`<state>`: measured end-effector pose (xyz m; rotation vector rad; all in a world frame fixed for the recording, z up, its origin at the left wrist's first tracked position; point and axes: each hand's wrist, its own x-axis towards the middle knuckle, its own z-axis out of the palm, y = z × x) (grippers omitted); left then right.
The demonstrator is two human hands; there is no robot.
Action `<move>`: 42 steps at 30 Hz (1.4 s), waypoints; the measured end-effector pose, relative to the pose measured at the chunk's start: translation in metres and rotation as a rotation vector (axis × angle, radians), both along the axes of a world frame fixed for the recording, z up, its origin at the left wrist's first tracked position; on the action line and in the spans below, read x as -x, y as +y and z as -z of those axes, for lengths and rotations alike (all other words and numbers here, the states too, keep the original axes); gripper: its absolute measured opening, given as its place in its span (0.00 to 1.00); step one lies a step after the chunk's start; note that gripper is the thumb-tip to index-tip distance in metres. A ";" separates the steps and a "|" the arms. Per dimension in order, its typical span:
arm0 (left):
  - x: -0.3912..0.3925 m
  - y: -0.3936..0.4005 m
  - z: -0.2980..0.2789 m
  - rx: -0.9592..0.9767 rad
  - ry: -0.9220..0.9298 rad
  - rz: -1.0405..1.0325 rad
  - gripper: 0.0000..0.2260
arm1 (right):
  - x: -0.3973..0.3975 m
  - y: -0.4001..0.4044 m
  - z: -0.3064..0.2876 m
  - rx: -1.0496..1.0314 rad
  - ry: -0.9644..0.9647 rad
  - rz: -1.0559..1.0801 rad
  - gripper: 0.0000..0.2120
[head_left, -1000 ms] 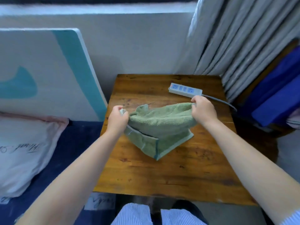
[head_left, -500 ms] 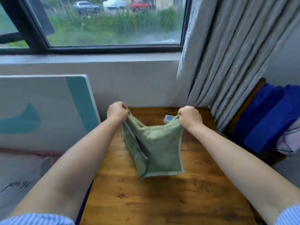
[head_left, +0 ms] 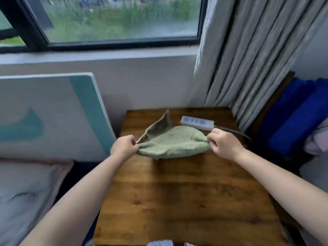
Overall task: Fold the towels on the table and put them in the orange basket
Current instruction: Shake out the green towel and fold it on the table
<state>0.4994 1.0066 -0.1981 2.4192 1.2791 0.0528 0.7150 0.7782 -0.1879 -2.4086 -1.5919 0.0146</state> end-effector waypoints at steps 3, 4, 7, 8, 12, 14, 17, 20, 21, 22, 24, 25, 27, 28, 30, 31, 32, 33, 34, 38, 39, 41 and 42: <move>0.011 -0.028 0.044 0.103 0.270 0.061 0.06 | 0.020 -0.029 0.057 0.330 0.157 0.098 0.06; 0.013 -0.037 0.055 0.131 0.323 0.042 0.08 | 0.027 -0.035 0.073 0.385 0.218 0.147 0.09; 0.022 -0.057 0.086 0.258 0.471 -0.024 0.10 | 0.046 -0.051 0.106 0.385 0.421 0.346 0.14; 0.025 -0.063 0.094 0.313 0.523 -0.027 0.10 | 0.051 -0.054 0.113 0.378 0.464 0.405 0.15; 0.037 -0.075 0.113 0.415 0.557 -0.081 0.09 | 0.060 -0.061 0.130 0.362 0.620 0.587 0.15; 0.040 -0.075 0.116 0.451 0.483 -0.144 0.11 | 0.060 -0.062 0.134 0.366 0.668 0.641 0.12; 0.042 -0.067 0.115 0.501 0.348 -0.248 0.10 | 0.055 -0.054 0.130 0.383 0.738 0.717 0.08; 0.042 -0.055 0.107 0.469 0.269 -0.284 0.07 | 0.050 -0.038 0.116 0.419 0.747 0.733 0.12; 0.039 -0.049 0.102 0.472 0.208 -0.296 0.06 | 0.047 -0.030 0.110 0.440 0.692 0.710 0.11; 0.034 -0.043 0.096 0.494 0.130 -0.304 0.06 | 0.044 -0.021 0.101 0.463 0.615 0.674 0.09; 0.022 -0.029 0.078 0.504 -0.042 -0.322 0.07 | 0.035 0.001 0.082 0.398 0.473 0.608 0.11; 0.014 -0.020 0.063 0.465 -0.127 -0.324 0.09 | 0.028 0.015 0.069 0.315 0.416 0.574 0.11; -0.005 -0.002 0.033 0.335 -0.247 -0.271 0.08 | 0.013 0.044 0.037 0.172 0.294 0.490 0.11; -0.015 0.006 0.017 0.248 -0.296 -0.238 0.07 | 0.007 0.057 0.020 0.099 0.235 0.453 0.11; -0.036 0.027 -0.026 0.104 -0.440 -0.193 0.08 | -0.010 0.083 -0.024 -0.075 0.126 0.395 0.12; -0.046 0.037 -0.050 0.048 -0.527 -0.201 0.09 | -0.017 0.094 -0.048 -0.182 0.095 0.392 0.13; -0.054 0.047 -0.072 -0.003 -0.617 -0.216 0.09 | -0.023 0.102 -0.071 -0.303 0.073 0.397 0.12; -0.060 0.055 -0.093 -0.036 -0.701 -0.238 0.10 | -0.027 0.107 -0.092 -0.411 0.062 0.420 0.12; -0.064 0.061 -0.111 -0.061 -0.790 -0.254 0.09 | -0.029 0.110 -0.111 -0.524 0.055 0.442 0.12; -0.061 0.058 -0.129 -0.079 -0.926 -0.267 0.13 | -0.018 0.109 -0.143 -0.801 0.114 0.491 0.13; -0.056 0.055 -0.122 -0.063 -0.936 -0.269 0.15 | -0.014 0.106 -0.142 -0.840 0.137 0.485 0.13; -0.043 0.048 -0.100 -0.030 -0.940 -0.310 0.17 | -0.007 0.096 -0.131 -0.888 0.213 0.497 0.12; -0.035 0.045 -0.087 -0.016 -0.924 -0.335 0.18 | -0.007 0.088 -0.120 -0.889 0.250 0.521 0.11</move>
